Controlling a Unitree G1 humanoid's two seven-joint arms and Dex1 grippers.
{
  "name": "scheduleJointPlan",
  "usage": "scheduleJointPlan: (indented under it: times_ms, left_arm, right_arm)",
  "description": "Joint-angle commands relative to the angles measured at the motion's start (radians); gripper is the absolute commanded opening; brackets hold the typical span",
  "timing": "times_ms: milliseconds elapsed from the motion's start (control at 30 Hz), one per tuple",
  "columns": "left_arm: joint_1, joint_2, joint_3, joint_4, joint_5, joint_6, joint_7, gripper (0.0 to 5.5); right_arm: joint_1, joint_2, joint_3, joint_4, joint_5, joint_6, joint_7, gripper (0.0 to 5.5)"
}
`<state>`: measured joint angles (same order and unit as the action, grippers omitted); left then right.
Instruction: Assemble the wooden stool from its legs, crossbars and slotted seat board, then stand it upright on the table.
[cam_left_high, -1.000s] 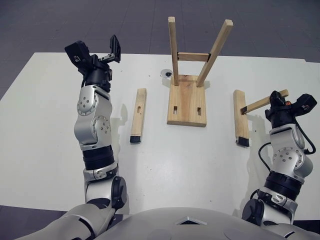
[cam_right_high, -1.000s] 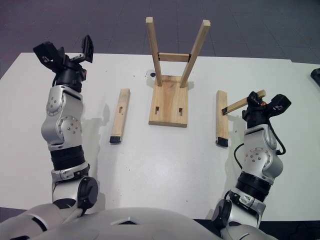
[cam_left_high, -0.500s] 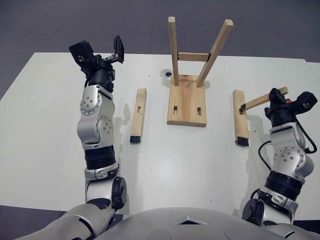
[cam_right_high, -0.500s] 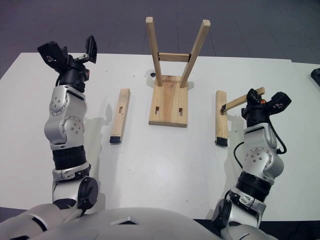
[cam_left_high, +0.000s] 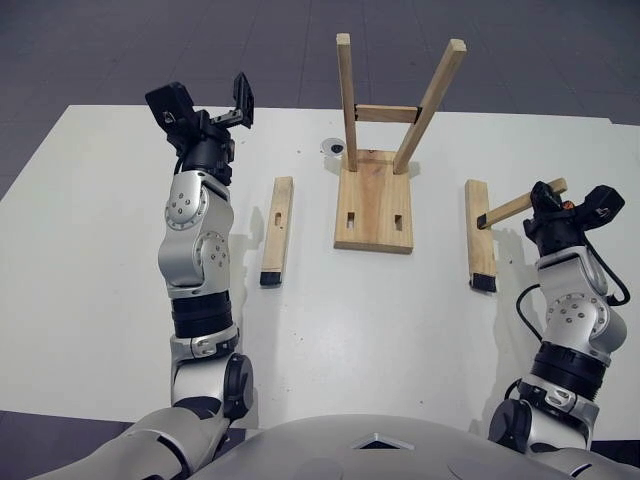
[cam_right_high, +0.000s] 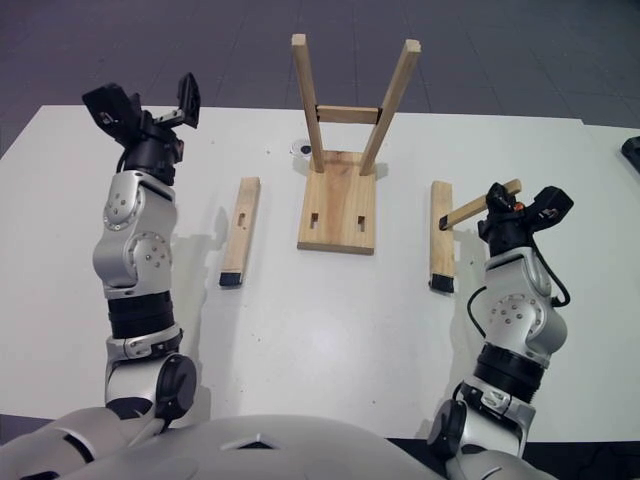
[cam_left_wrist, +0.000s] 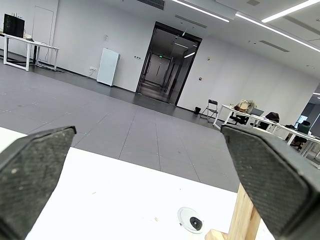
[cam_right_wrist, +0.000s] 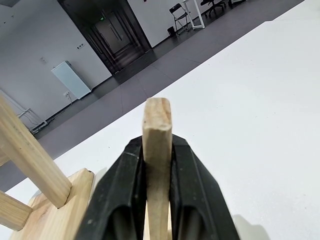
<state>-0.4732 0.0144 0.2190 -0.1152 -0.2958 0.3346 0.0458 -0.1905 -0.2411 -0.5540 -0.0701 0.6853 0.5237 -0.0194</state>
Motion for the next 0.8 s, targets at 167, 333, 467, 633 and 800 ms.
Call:
scheduleJointPlan:
  times_ms: [167, 333, 467, 633, 800]
  left_arm:
    - [-0.001, 0.009, -0.029, -0.012, 0.034, 0.001, 0.009, 5.4]
    - [-0.003, 0.009, -0.042, -0.024, 0.044, 0.005, 0.011, 5.4]
    - [-0.004, 0.008, -0.052, -0.034, 0.051, 0.009, 0.015, 5.4]
    - [-0.011, 0.009, -0.066, -0.061, 0.057, 0.024, 0.022, 5.4]
    - [-0.021, 0.009, -0.07, -0.098, 0.062, 0.046, 0.029, 5.4]
  right_arm:
    - [-0.006, -0.025, 0.046, 0.025, -0.09, 0.007, -0.038, 0.41]
    - [-0.003, -0.025, 0.09, 0.011, -0.143, -0.002, -0.041, 0.41]
    - [0.01, -0.027, 0.129, 0.011, -0.201, -0.015, -0.046, 0.41]
    - [0.025, -0.018, 0.15, 0.037, -0.238, -0.019, -0.039, 0.41]
    - [0.065, -0.015, 0.221, 0.048, -0.315, -0.023, -0.032, 0.41]
